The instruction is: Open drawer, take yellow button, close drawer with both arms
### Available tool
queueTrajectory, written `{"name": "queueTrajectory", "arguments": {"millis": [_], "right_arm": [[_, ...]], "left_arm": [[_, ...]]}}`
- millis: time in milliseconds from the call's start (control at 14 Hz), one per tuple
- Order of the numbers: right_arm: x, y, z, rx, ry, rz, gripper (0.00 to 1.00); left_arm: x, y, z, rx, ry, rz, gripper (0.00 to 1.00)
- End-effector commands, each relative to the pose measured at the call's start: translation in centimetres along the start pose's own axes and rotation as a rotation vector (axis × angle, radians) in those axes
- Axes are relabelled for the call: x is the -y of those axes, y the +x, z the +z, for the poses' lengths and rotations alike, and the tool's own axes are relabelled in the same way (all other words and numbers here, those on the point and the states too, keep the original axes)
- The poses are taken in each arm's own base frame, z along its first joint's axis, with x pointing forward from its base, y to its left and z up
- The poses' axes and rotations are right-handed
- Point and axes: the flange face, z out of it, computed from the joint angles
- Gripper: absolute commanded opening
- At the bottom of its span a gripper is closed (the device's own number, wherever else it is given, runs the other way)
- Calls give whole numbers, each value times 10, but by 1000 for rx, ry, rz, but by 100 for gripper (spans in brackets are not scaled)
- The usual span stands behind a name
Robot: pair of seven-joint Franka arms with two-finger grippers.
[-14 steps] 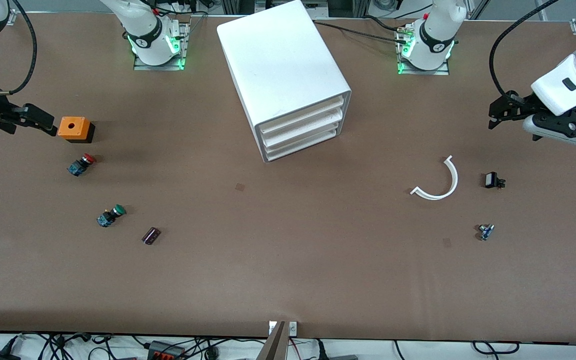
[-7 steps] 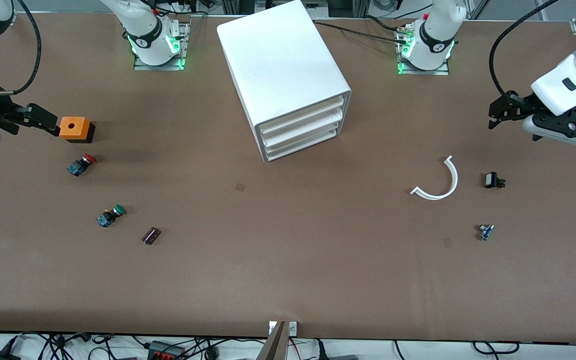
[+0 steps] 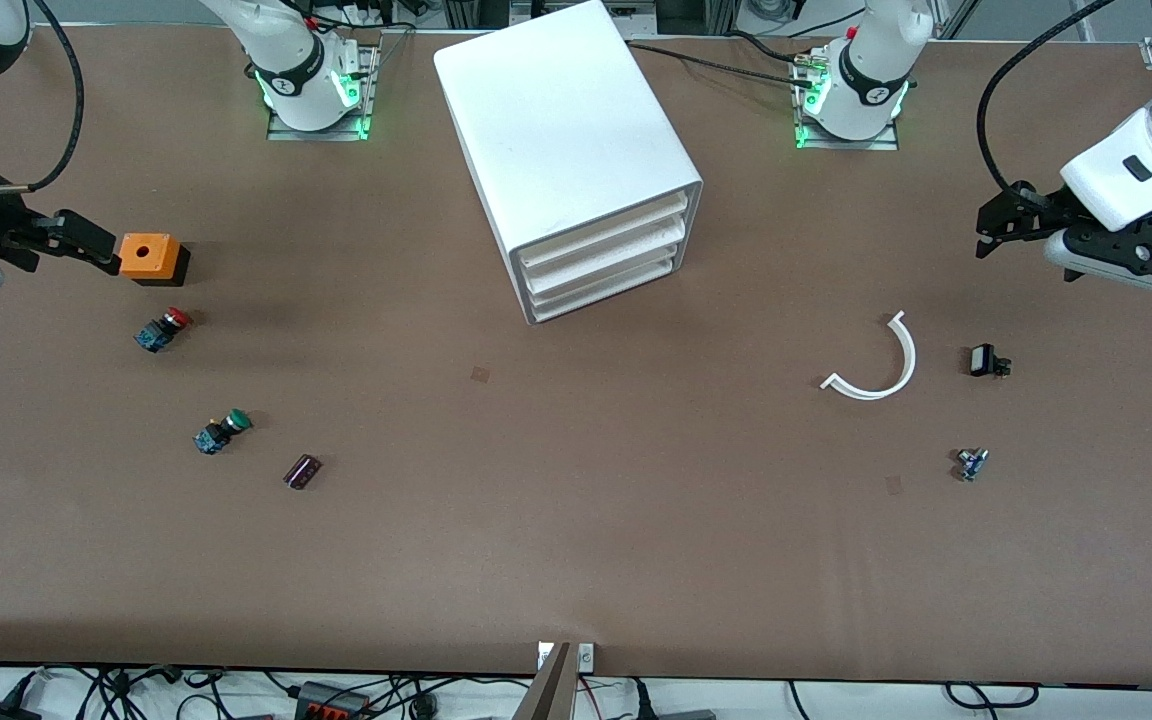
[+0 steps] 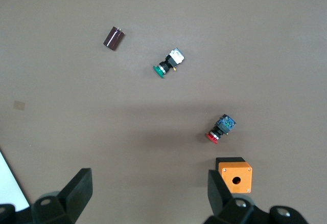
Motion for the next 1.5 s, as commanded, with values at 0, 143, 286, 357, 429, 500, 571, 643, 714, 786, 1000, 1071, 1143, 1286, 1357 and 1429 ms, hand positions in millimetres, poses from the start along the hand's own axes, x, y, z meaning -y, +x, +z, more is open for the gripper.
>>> {"name": "queueTrajectory", "arguments": {"millis": [0,143,286,357,429,500,571,643,714,786,1000,1071,1143,1286,1357,1429], "right_arm": [[4,0,1,-10,2,-21,100],[5,-1,0,-5,2,-24,100],[12,-1,1,-2,2,-36,100],[14,-1,1,-1,2,-39,100],[15,-1,1,1,2,-41,100],[15,-1,2,2,2,-42,100],[15,-1,2,1,2,-42,100],[15,-1,3,4,2,-41,100],[15,-1,4,5,2,-41,100],[15,-1,4,5,2,-41,100],[17,-1,4,7,2,-35,100],[16,-2,3,5,2,-35,100],[15,-2,3,5,2,-33,100],[14,-2,3,10,4,-33,100],[14,-2,3,10,2,-32,100],[14,-2,4,11,2,-32,100]], "left_arm": [[-2,4,-5,-2,-17,-2,100],[-3,4,-5,-3,-19,-2,100],[-2,3,-5,0,-19,-4,100],[-2,3,-5,-1,-18,-4,100],[-2,4,-5,0,-16,-2,100],[-1,3,-5,0,-16,-3,100],[-1,3,-5,0,-16,-3,100],[-1,4,-8,-5,-14,-3,100],[-1,4,-8,13,-13,-1,100],[-1,6,-3,64,-26,-1,100],[-4,4,7,249,-85,14,100],[-9,3,16,303,-116,26,100],[-16,0,21,331,-188,35,100],[-30,5,41,392,-333,53,100],[-38,9,50,409,-407,65,100],[-46,15,66,441,-497,92,100]]}}
